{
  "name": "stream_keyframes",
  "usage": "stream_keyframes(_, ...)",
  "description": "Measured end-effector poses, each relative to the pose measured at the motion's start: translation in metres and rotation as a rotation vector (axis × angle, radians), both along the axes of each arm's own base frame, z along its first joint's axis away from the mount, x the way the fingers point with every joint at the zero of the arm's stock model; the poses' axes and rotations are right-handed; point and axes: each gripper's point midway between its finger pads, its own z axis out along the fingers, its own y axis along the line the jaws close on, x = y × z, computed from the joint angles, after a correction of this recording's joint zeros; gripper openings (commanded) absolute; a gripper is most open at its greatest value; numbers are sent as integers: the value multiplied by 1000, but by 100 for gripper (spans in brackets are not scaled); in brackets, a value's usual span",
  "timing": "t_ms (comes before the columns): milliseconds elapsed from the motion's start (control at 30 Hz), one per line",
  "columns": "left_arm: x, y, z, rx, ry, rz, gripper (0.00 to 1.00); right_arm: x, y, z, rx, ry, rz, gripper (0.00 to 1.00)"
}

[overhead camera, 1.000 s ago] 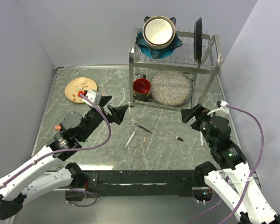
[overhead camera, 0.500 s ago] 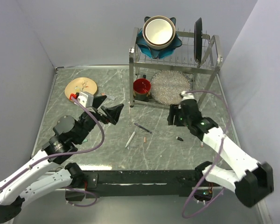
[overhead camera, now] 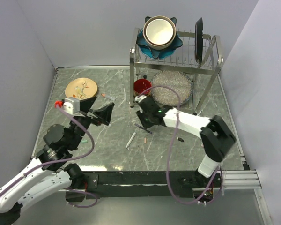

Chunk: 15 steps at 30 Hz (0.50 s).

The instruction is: Insert the pens into the pen caps

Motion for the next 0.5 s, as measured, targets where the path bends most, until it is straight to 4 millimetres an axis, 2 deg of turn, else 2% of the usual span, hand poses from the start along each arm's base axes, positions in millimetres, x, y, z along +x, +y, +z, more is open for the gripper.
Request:
stream_keyframes(133,-4,16,13,-57,-32,43,100,3,16,-19,-67,12,51,45)
stream_keyframes(233,-6,23,16,-81,-44,64,99,0,17,-30,-99,25,76,44)
stream_keyframes(500,-6,26,19,-94,-50,73,99,0,15,-35,-122,28,94,41)
